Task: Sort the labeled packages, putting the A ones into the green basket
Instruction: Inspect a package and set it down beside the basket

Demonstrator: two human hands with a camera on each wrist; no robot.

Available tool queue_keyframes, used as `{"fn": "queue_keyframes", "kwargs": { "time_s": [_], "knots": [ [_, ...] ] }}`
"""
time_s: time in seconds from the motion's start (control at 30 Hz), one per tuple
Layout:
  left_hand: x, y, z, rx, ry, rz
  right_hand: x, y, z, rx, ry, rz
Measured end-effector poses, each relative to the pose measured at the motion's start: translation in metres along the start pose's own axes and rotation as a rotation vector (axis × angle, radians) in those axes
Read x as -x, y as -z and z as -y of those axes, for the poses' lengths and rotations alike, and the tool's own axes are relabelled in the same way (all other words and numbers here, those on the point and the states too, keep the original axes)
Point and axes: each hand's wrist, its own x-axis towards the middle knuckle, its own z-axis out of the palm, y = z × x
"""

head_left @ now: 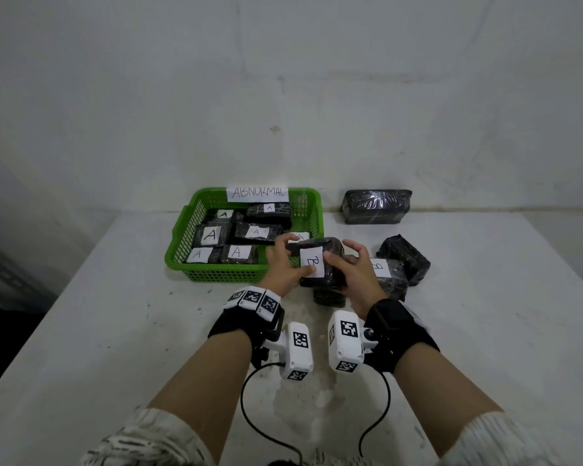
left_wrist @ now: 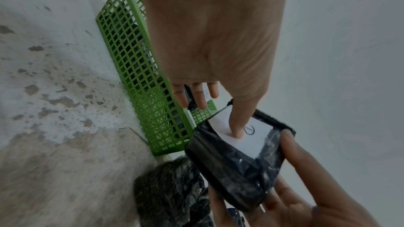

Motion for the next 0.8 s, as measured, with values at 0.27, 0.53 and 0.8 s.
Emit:
{"fn": "queue_keyframes", "kwargs": {
  "time_s": [0.27,0.53,0.8],
  "knots": [
    [-0.003,0.001,-0.016,0.525,0.288,0.203,0.006,-0.006,0.012,0.03,0.031,0.097],
    [-0.007,0.0,-0.004,0.476,0.277,0.023,0.003,-0.004,0.012,0.098,0.098,0.008],
    [0.0,-0.006,-0.012,0.483,0.281,0.131,0.002,-0.012,0.007,0.057,-0.035,0.055]
  ]
}}
